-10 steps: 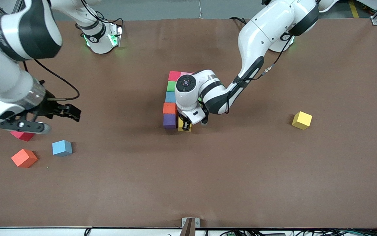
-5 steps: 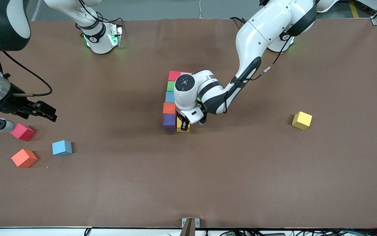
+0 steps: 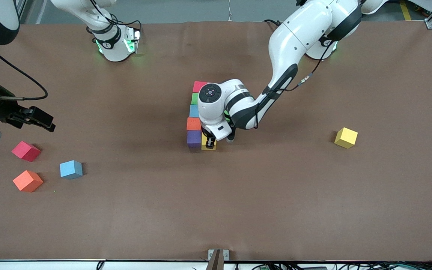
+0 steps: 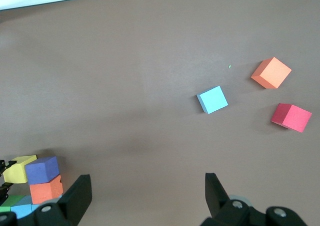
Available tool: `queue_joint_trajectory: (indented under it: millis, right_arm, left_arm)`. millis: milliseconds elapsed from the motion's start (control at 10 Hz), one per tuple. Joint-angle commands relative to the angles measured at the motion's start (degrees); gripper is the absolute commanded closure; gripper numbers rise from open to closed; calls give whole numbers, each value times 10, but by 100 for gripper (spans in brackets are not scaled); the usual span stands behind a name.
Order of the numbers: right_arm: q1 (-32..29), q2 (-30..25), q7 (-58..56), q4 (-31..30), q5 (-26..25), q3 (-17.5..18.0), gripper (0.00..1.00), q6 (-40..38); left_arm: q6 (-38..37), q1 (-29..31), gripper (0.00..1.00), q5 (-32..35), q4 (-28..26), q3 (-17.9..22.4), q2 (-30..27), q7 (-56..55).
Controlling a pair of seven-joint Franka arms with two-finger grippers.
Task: Arrange 11 blocks into digit 3
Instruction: 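Set the yellow cube beside the purple cube and open the left gripper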
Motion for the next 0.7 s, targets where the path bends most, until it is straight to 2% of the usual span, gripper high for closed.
queue_joint_trajectory:
  millis: [0,100,200,300,399,599]
  right_arm:
    - [-17,-20,-7,-12,7,7,0,-8]
    - [-28,-24,-8,-14,8,14,0,-8]
    - [-39,-34,-8,-27,13,21,0,-7]
    - [-40,-38,-11,-30,17,22,0,-6]
    - [-46,-38,-11,-30,17,27,0,-7]
    - [-78,-38,-11,-30,17,63,0,-5]
  left_arm:
    - [2,-15,80,-5,10,9,9,-6]
    - [2,-15,70,-5,10,9,12,-6]
    - [2,-15,43,-4,10,9,12,-6]
    - [2,-15,0,-3,10,10,12,-6]
    - [1,-15,0,-5,10,9,9,-8]
    - [-7,-14,0,-6,10,9,-11,-9]
